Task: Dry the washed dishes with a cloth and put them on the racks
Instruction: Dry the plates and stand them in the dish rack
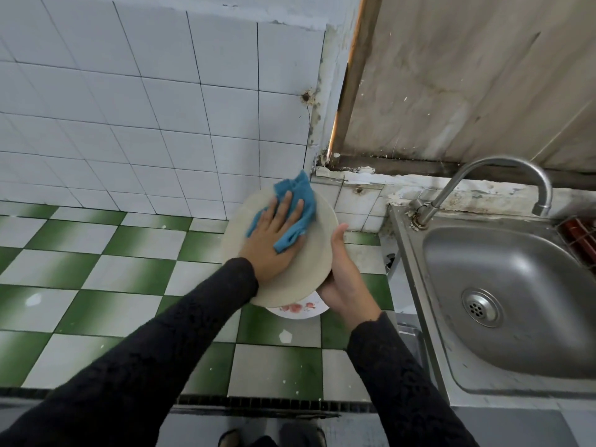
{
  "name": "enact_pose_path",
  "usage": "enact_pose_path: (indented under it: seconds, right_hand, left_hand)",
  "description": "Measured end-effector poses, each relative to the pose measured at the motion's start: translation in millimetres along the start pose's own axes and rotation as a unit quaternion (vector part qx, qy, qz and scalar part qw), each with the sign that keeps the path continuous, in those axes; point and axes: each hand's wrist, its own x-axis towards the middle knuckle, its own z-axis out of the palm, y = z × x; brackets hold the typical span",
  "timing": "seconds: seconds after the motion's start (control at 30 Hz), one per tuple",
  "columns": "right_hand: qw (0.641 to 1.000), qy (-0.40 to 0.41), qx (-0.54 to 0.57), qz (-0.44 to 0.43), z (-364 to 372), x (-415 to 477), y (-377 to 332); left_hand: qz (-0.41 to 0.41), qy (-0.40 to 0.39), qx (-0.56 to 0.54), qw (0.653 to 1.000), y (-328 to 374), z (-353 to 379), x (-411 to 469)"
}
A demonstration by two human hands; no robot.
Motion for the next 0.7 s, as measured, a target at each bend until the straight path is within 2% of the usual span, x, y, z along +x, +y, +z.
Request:
enact_pose_path:
  seconds: [0.1,0.17,0.27,0.33,0.4,0.47,0.53,0.57,0.7]
  right_hand:
    - [1.000,0.002,-0.027,0.002,2.3,-1.1,2.3]
    - [0.999,0.018,-0.030,0.000,6.1,-1.0,7.8]
    - [1.000,0.007,-0.019,0.010,4.5,-3.6,7.7]
    - [0.999,-0.005,-0.040,0.012,3.1,-5.4,7.1]
    - [0.998,0.002,-0.055,0.006,5.3,-4.8,8.7]
    - [0.998,0.010,-0.059,-0.002,6.1,-3.4,9.4]
    - [0.998,0.012,-0.055,-0.001,3.2,-4.2,4.9]
    - [0.999,0.010,-0.052,0.001,1.0,-5.2,2.9]
    - [0.997,-0.002,-0.078,0.006,-0.2,-9.0,6.8]
  left_hand:
    - [-0.066,0.018,-0.051,0.996,9.3,8.5,-0.1]
    - [-0.052,0.002,-0.107,0.993,30.6,19.5,-7.6]
    - [-0.009,0.014,-0.083,0.996,24.9,14.7,-3.6]
    - [-0.061,0.041,-0.085,0.994,16.1,9.4,5.4]
    - [-0.119,0.055,-0.131,0.983,29.4,12.9,8.2]
    - [-0.090,0.044,-0.157,0.983,45.0,19.2,4.9]
    - [-0.035,0.033,-0.135,0.990,37.8,15.2,2.8]
    - [-0.034,0.035,-0.121,0.991,28.7,11.8,5.2]
    - [-0.131,0.064,-0.151,0.978,27.8,16.7,10.3]
